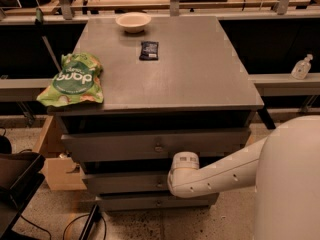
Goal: Open middle drawer
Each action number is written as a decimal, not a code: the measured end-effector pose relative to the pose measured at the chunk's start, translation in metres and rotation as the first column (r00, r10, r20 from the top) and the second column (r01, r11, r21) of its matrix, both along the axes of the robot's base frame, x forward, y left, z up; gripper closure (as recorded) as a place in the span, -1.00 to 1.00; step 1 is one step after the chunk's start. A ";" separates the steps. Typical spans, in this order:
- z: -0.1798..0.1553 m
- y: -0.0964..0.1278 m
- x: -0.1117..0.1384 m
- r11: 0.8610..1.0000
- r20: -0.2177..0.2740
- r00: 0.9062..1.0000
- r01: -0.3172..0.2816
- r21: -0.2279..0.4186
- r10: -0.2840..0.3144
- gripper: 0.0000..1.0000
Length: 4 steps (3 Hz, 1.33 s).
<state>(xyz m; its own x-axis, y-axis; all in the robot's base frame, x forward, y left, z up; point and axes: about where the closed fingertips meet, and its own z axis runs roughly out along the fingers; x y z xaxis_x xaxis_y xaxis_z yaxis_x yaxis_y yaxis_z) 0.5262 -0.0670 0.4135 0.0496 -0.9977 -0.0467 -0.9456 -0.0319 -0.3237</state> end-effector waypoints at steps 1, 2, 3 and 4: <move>0.000 0.000 0.000 1.000 0.000 1.000 0.000 0.000 0.000 -0.22; 0.000 0.000 0.000 1.000 0.000 1.000 0.000 0.000 0.000 -0.71; -0.001 0.000 -0.001 1.000 -0.002 1.000 0.000 0.000 0.000 -1.00; -0.001 0.000 -0.001 1.000 -0.002 1.000 0.000 0.000 0.000 -0.97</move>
Offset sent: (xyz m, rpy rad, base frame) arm 0.0000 0.0000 0.0000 0.0000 0.0000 0.0000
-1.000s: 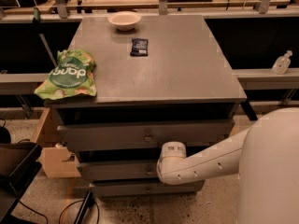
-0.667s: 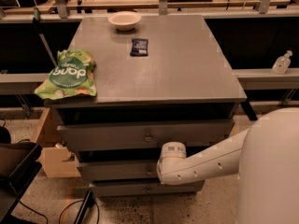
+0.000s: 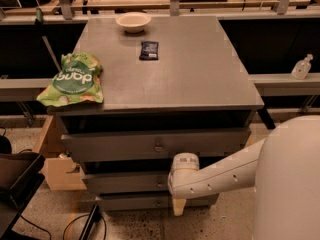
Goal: Open middle drawer
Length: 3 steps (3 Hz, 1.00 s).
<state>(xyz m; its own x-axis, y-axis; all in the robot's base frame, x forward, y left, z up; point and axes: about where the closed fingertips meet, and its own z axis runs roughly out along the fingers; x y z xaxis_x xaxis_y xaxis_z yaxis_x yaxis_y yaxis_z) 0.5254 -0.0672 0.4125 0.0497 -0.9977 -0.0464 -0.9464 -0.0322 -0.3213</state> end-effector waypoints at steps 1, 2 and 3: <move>-0.001 0.000 -0.001 1.000 -0.002 1.000 0.000 0.000 0.000 -0.52; -0.002 0.000 -0.001 1.000 -0.004 1.000 0.000 -0.001 0.000 -0.05; -0.005 -0.001 -0.002 1.000 -0.023 1.000 0.010 -0.012 -0.011 0.42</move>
Offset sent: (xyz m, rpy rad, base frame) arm -0.0005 -0.0001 -0.0007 -0.0002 0.0014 0.0001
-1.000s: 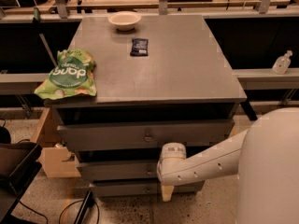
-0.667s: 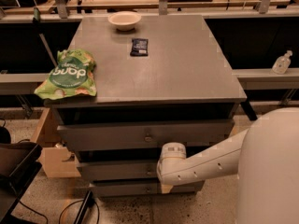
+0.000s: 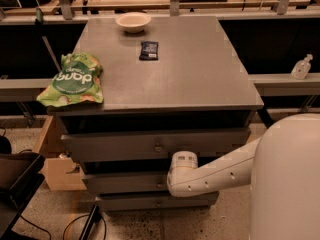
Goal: Open middle drawer
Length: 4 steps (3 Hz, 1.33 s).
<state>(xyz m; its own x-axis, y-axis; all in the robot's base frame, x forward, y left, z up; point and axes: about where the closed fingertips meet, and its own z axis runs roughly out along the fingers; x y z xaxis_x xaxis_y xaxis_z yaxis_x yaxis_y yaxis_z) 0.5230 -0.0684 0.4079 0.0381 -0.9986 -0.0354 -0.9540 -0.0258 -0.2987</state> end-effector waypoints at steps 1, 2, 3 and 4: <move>0.004 0.000 0.000 1.000 0.000 1.000 0.000 0.000 0.000 0.89; 0.006 -0.004 -0.010 1.000 -0.032 0.999 0.010 -0.014 -0.010 1.00; 0.010 -0.004 -0.010 1.000 -0.032 0.999 0.010 -0.014 -0.010 1.00; 0.011 -0.004 -0.010 1.000 -0.032 0.999 0.010 -0.014 -0.011 1.00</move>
Offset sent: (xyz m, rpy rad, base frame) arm -0.0752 -0.0309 0.0290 -0.1092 0.2526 -0.0785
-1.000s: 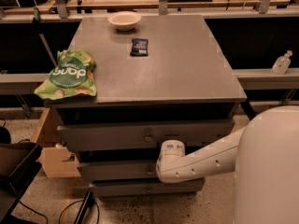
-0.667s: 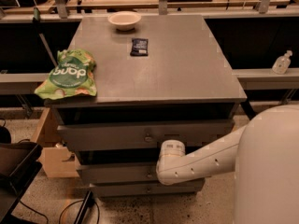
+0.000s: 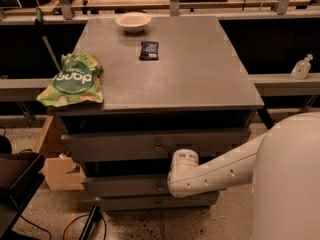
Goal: Open middle drawer
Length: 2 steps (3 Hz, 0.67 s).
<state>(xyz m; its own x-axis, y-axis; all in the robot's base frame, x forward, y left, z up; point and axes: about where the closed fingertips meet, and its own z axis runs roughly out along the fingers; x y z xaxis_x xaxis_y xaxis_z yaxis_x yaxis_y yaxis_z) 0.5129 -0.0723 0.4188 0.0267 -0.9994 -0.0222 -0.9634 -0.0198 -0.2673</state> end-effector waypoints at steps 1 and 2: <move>0.006 -0.002 -0.005 1.000 -0.001 1.000 0.012 -0.015 -0.012 1.00; 0.012 -0.002 -0.006 1.000 -0.001 1.000 0.013 -0.016 -0.013 1.00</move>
Offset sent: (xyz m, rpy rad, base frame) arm -0.1818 -0.0285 0.1497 -0.3799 0.0080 -0.2744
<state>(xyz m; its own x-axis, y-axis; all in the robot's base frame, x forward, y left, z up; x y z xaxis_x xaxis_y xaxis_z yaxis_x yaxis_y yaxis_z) 0.5072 -0.0746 0.4307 0.0141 -0.9999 -0.0062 -0.9640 -0.0119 -0.2658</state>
